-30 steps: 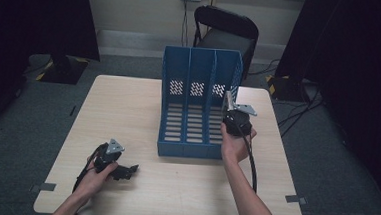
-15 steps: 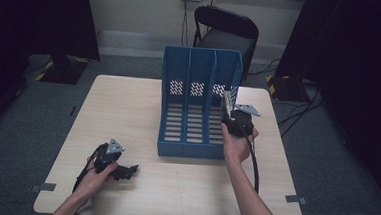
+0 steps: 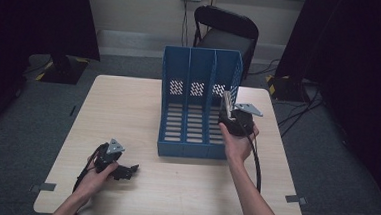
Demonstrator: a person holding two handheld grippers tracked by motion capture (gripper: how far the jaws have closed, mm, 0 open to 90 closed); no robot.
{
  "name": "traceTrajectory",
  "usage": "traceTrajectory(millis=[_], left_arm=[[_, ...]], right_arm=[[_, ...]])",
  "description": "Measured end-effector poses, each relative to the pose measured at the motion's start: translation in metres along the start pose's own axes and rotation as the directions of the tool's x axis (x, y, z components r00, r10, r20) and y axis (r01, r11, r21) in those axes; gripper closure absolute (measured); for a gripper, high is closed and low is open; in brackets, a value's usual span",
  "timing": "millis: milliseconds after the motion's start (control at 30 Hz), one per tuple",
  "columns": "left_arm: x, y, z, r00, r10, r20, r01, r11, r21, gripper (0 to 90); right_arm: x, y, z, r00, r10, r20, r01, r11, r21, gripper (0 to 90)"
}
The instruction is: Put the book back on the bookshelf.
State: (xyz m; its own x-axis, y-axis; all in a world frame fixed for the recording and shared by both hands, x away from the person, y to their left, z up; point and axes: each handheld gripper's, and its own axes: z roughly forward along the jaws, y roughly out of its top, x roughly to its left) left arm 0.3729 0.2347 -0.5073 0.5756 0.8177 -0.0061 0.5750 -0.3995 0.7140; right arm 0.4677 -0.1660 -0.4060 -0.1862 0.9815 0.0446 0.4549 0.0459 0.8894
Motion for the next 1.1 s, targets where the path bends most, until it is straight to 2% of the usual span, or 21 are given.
traceTrajectory(millis=[100, 133, 167, 200, 300, 333, 533, 567, 733, 800, 867, 933, 1100], left_arm=[[0.000, 0.000, 0.000, 1.0000, -0.001, 0.000, 0.001, 1.0000, 0.000, 0.0], [0.000, 0.000, 0.000, 1.0000, -0.001, -0.001, 0.001, 1.0000, 0.000, 0.0], [0.000, 0.000, 0.000, 1.0000, -0.001, -0.001, 0.001, 1.0000, 0.000, 0.0], [0.000, 0.000, 0.000, 1.0000, -0.001, -0.001, 0.001, 1.0000, 0.000, 0.0], [0.000, 0.000, 0.000, 1.0000, -0.001, 0.000, 0.001, 1.0000, 0.000, 0.0], [0.000, 0.000, 0.000, 1.0000, -0.001, 0.000, 0.001, 1.0000, 0.000, 0.0], [0.000, 0.000, 0.000, 1.0000, -0.001, -0.001, 0.001, 1.0000, 0.000, 0.0], [0.000, 0.000, 0.000, 1.0000, -0.001, 0.000, 0.001, 1.0000, 0.001, 0.0], [0.000, 0.000, 0.000, 1.0000, -0.001, -0.001, 0.001, 1.0000, 0.001, 0.0], [0.001, 0.000, 0.000, 1.0000, -0.005, -0.008, 0.005, 1.0000, 0.000, 0.0], [0.001, 0.000, 0.000, 0.9998, -0.013, -0.012, 0.013, 0.9999, 0.002, 0.0], [0.001, 0.000, 0.000, 0.9998, -0.013, -0.013, 0.013, 0.9999, 0.002, 0.0], [0.001, 0.000, 0.000, 0.9998, -0.013, -0.013, 0.013, 0.9999, 0.002, 0.0]], right_arm=[[-0.002, -0.001, -0.001, 0.9997, 0.010, -0.022, -0.010, 1.000, 0.005, 32.6], [-0.005, -0.002, -0.002, 0.9987, 0.013, -0.050, -0.012, 1.000, 0.022, 29.2], [-0.005, -0.002, -0.002, 0.9987, 0.013, -0.050, -0.012, 1.000, 0.022, 29.2], [-0.007, -0.003, -0.004, 0.9972, 0.014, -0.074, -0.012, 1.000, 0.025, 26.9], [-0.010, -0.003, -0.008, 0.9952, 0.018, -0.096, -0.017, 1.000, 0.021, 25.4], [-0.012, -0.003, -0.012, 0.9923, 0.018, -0.123, -0.015, 1.000, 0.019, 22.3], [-0.017, -0.007, -0.021, 0.9837, 0.015, -0.179, -0.011, 1.000, 0.025, 18.1], [-0.019, -0.009, -0.024, 0.9790, 0.021, -0.203, -0.016, 1.000, 0.026, 17.2], [-0.021, -0.013, -0.033, 0.9759, 0.009, -0.218, -0.003, 1.000, 0.029, 15.1], [-0.023, -0.014, -0.038, 0.9698, 0.005, -0.244, 0.001, 1.000, 0.025, 14.8], [-0.025, -0.015, -0.044, 0.9674, -0.003, -0.253, 0.010, 1.000, 0.028, 14.7], [-0.028, -0.019, -0.050, 0.9652, -0.012, -0.261, 0.022, 0.999, 0.036, 14.8], [-0.037, -0.029, -0.061, 0.9622, -0.006, -0.272, 0.015, 0.999, 0.032, 14.6]])
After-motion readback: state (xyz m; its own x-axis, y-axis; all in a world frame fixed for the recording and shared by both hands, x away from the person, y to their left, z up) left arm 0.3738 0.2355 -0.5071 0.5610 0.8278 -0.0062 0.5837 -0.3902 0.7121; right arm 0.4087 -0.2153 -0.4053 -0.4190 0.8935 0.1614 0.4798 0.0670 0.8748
